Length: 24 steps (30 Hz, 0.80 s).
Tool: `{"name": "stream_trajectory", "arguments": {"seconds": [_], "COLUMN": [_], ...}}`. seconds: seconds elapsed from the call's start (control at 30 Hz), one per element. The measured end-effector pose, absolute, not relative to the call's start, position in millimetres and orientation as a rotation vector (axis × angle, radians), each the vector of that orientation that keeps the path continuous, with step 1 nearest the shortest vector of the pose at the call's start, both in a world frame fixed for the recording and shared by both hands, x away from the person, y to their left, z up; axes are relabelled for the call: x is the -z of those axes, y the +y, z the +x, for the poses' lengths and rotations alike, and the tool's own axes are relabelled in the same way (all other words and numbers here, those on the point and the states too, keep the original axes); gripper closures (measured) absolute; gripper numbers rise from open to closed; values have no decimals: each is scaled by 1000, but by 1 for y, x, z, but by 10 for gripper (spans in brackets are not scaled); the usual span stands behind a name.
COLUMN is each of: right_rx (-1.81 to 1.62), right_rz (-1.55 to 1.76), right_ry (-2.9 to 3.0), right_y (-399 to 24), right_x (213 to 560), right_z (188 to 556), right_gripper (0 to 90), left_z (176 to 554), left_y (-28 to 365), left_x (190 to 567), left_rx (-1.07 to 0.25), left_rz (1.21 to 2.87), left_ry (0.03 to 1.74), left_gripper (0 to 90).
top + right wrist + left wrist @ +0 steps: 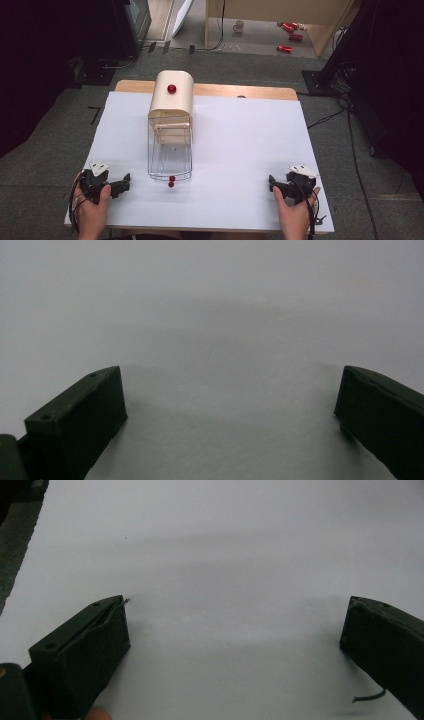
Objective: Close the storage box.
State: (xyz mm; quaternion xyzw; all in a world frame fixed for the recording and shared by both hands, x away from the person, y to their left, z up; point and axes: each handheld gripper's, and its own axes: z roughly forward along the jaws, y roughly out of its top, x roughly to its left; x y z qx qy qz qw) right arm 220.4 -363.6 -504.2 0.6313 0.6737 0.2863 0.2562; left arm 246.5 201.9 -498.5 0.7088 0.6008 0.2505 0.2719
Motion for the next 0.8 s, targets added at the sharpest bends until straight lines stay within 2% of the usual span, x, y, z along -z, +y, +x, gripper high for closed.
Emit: {"name": "stream_trajectory", "arguments": {"seconds": [0.17, 0.27, 0.33, 0.53, 0.8], "right_rx": [-775, -780, -784, -821, -901], "right_rz": [1713, 1729, 1750, 1721, 1632], "right_ry": [1828, 1784, 1779, 1786, 1862], "right_y": [-363, -359, -355, -340, -298], "right_x": [504, 503, 500, 492, 474], "right_z": [220, 215, 212, 210, 209], "right_gripper": [0, 67, 82, 82, 77], "left_z": [246, 247, 247, 246, 247], "left_y": [202, 202, 202, 202, 202], "left_x": [498, 498, 498, 498, 498], "left_rx": [-673, -673, -673, -674, -673], "left_rz": [1908, 1908, 1908, 1908, 1908], "left_ry": [1618, 1618, 1618, 1618, 1618], "left_gripper": [0, 0, 0, 0, 0]}}
